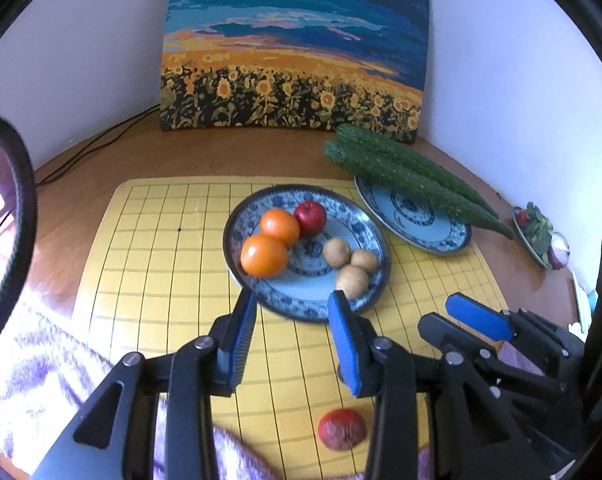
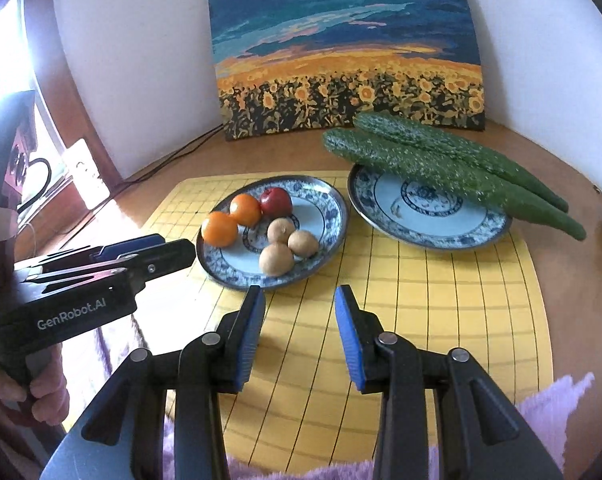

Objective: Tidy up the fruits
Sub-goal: 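Withdraw both grippers toward the shriveled red fruit and dark plum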

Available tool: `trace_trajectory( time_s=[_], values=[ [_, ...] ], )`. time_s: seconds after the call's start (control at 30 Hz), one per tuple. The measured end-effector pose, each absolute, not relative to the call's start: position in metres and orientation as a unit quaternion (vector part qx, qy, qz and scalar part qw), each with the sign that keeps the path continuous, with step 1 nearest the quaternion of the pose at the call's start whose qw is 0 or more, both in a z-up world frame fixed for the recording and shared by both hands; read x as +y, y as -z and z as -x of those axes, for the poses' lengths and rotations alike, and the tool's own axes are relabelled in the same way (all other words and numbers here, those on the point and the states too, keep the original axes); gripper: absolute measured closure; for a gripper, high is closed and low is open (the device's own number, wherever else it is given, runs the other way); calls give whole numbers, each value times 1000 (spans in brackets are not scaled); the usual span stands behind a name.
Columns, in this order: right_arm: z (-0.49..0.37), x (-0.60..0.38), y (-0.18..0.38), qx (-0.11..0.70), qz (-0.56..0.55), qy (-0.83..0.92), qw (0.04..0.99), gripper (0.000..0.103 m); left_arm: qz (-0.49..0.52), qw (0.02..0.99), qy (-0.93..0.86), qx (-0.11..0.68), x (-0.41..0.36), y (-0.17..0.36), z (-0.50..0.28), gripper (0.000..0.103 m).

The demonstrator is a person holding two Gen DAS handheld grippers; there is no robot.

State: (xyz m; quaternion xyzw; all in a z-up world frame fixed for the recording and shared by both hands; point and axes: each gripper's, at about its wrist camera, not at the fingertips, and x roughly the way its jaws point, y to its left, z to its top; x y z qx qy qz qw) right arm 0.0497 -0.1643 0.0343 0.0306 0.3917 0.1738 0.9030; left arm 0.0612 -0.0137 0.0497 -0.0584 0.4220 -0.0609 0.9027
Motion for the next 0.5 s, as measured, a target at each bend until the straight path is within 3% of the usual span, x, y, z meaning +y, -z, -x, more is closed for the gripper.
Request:
trace_trajectory(
  time_s=[0.5],
  values=[
    [-22, -170, -24, 399, -31, -164, 901, 65, 56, 894, 76, 438, -20, -37, -23, 64]
  ],
)
